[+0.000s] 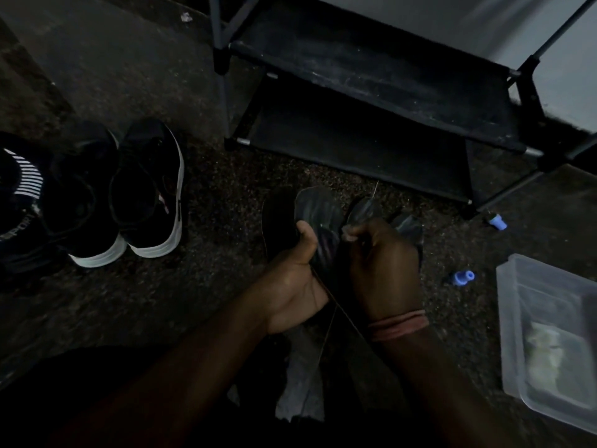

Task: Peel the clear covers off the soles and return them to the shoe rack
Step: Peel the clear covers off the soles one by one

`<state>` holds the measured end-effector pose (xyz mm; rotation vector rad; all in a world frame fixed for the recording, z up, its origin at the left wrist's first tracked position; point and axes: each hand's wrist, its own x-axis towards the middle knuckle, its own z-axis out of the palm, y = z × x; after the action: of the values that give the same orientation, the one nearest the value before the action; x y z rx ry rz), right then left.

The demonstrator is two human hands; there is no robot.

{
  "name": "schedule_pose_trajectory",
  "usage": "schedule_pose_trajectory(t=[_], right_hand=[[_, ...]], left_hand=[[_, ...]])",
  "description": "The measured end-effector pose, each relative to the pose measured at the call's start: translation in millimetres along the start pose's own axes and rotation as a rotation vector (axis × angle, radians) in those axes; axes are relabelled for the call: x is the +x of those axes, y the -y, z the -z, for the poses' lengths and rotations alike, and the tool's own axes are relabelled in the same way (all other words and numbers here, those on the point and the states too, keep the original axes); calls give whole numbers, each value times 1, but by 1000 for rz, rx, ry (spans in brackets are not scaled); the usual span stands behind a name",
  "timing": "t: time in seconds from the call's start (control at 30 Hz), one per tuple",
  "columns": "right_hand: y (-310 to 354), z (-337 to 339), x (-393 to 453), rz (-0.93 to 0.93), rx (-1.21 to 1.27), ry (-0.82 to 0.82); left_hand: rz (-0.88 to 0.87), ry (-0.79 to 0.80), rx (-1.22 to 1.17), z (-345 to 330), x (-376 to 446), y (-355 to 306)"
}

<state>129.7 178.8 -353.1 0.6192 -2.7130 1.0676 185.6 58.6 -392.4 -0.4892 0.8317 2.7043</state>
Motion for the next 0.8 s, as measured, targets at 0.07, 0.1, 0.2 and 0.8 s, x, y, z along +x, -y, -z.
schedule_pose_trajectory(t=[0.07,0.1,0.2,0.8], right_hand=[[1,2,0,0,-6,-1],[8,0,-4,20,25,46],[36,-12,-18,75,141,231],[20,-12,-13,-120,298,397]], left_hand=[[17,20,-5,2,1,0],[22,15,-9,3,0,-3],[29,-35,-37,11,0,-13],[22,-72,-153,16,3,-27]])
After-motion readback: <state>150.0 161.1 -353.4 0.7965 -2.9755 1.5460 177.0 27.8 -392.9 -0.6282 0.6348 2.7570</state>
